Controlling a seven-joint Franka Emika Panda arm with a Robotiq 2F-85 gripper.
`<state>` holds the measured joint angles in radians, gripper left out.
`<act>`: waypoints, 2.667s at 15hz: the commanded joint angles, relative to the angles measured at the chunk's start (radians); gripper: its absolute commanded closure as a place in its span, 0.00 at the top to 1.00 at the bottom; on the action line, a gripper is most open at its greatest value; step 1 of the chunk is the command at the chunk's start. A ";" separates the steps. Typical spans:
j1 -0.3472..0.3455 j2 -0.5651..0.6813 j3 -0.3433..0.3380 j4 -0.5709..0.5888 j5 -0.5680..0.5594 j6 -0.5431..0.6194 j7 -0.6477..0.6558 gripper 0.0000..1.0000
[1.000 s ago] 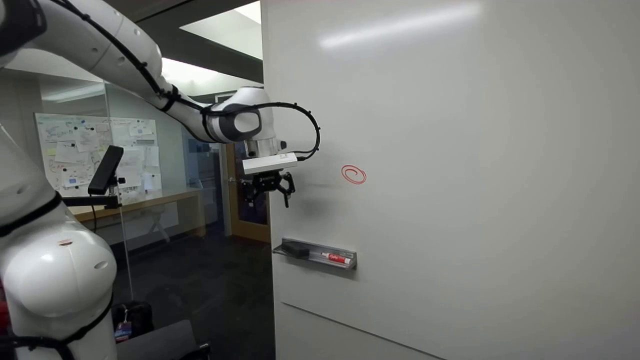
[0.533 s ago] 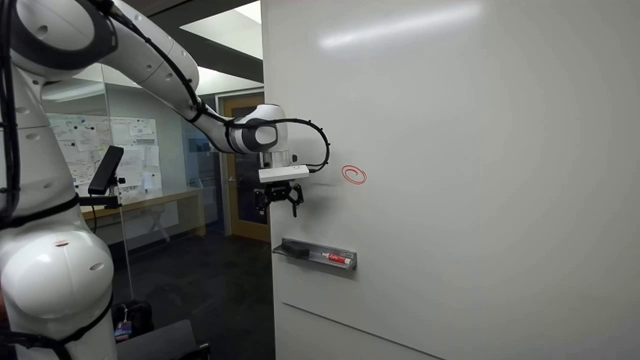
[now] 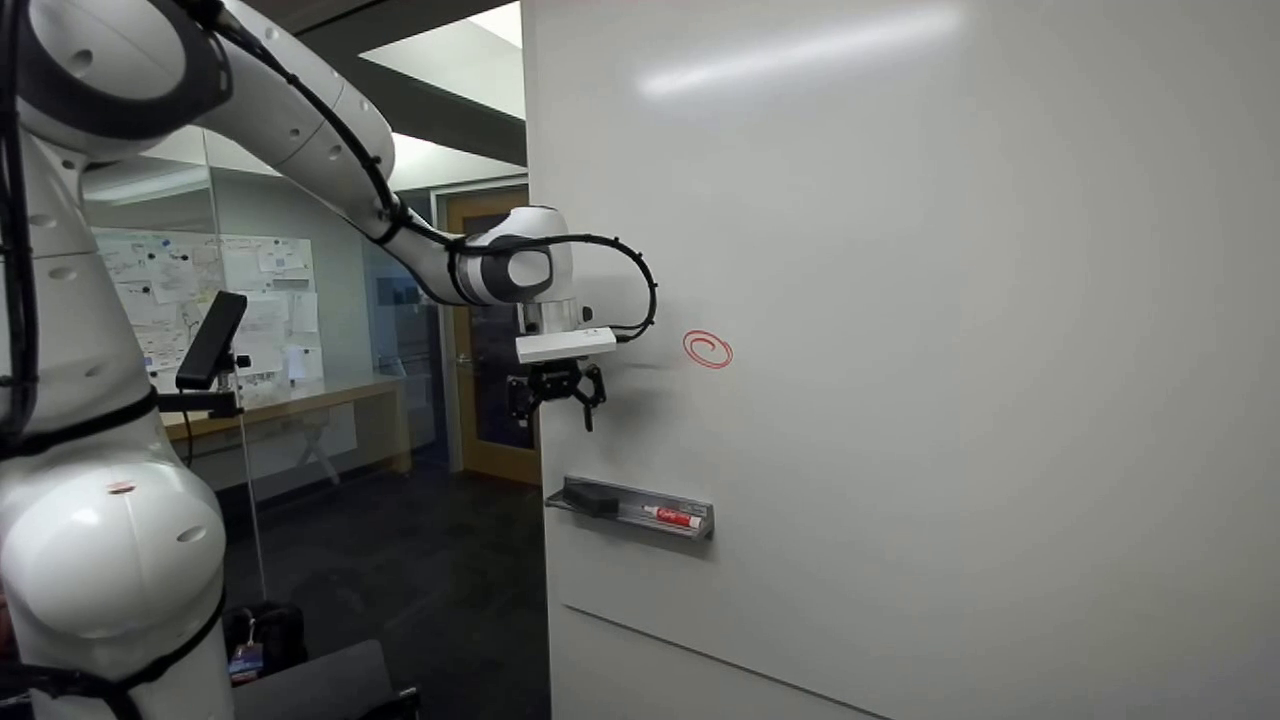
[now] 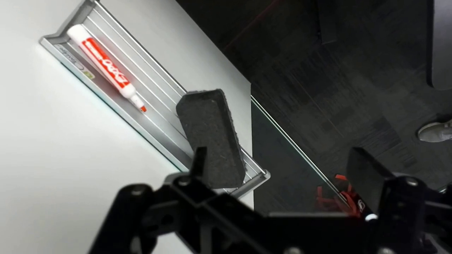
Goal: Use the duster to clean the whiteboard
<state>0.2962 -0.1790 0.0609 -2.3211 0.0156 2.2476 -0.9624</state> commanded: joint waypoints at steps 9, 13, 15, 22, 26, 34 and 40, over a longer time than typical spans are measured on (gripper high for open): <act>-0.048 0.134 0.073 0.014 -0.053 0.146 0.039 0.89; -0.056 0.172 0.083 0.022 -0.044 0.189 0.030 0.95; -0.058 0.199 0.088 0.033 -0.047 0.212 0.031 0.96; -0.072 0.294 0.100 0.094 -0.081 0.226 0.038 1.00; -0.084 0.334 0.100 0.121 -0.132 0.233 0.047 0.98; -0.102 0.381 0.101 0.141 -0.186 0.249 0.071 0.95; -0.108 0.394 0.105 0.142 -0.184 0.255 0.067 0.95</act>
<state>0.2087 0.1855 0.1439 -2.2055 -0.1441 2.4715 -0.9157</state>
